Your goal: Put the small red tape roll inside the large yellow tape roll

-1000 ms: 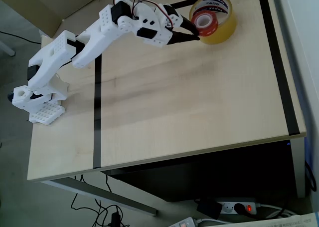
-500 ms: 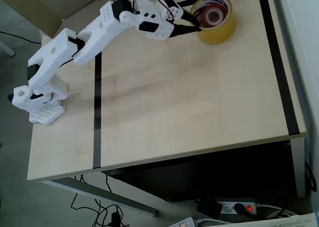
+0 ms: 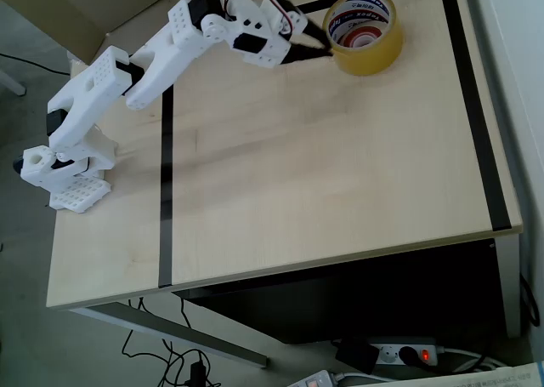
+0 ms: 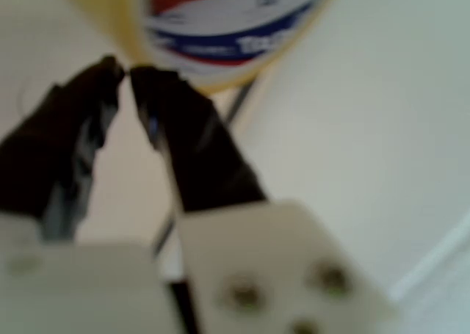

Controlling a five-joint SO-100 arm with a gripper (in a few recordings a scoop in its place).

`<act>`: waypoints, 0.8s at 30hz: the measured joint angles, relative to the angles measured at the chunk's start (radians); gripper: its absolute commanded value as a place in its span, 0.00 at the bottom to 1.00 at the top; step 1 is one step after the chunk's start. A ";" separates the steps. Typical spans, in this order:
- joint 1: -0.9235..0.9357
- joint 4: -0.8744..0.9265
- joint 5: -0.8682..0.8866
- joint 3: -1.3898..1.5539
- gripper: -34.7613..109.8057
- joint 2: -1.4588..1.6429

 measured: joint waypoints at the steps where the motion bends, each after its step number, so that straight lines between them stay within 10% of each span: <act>1: 0.020 0.048 0.000 -0.029 0.24 0.000; 13: 0.256 0.446 0.144 0.120 0.24 0.287; 24: 0.167 0.069 0.229 1.180 0.24 1.218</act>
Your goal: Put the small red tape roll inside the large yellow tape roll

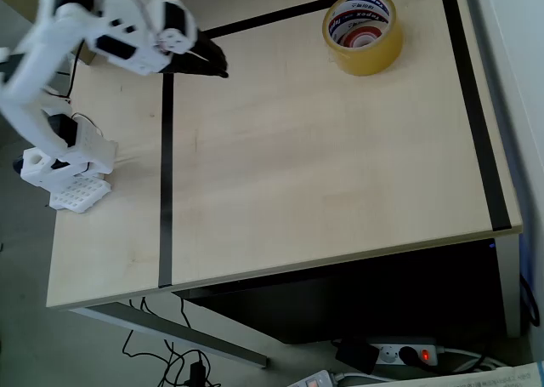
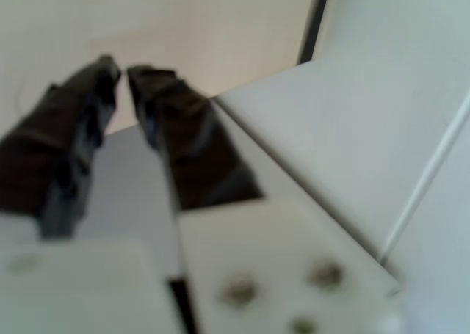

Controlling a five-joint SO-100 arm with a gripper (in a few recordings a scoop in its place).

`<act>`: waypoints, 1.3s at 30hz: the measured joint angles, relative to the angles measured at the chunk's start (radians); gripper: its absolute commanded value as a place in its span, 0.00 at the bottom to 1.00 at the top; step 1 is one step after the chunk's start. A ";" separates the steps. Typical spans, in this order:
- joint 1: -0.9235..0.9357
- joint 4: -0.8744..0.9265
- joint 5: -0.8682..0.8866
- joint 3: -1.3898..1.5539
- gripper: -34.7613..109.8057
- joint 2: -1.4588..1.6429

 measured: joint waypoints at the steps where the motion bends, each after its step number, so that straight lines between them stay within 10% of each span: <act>1: -0.006 -0.057 0.006 0.150 0.24 0.101; 14: 0.075 -0.288 0.038 1.509 0.24 1.295; 39: -0.100 -0.196 0.101 1.819 0.24 1.706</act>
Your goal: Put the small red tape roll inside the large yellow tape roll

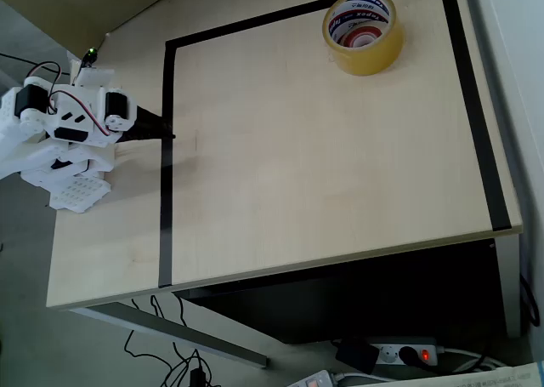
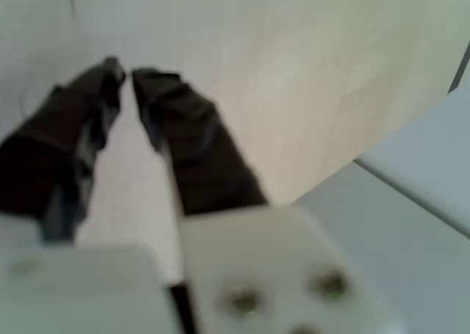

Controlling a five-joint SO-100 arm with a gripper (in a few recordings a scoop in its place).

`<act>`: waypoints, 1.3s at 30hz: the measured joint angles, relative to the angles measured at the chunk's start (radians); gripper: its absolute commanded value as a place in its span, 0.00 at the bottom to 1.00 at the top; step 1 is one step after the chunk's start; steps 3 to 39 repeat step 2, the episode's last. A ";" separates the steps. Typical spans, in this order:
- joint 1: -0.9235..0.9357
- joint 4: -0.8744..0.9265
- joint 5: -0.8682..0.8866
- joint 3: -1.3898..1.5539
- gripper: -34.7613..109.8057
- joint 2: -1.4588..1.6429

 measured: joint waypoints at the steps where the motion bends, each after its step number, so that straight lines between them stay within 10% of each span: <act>1: -0.015 0.000 0.000 0.000 0.24 0.000; 39: -0.035 0.000 0.000 0.000 0.24 0.000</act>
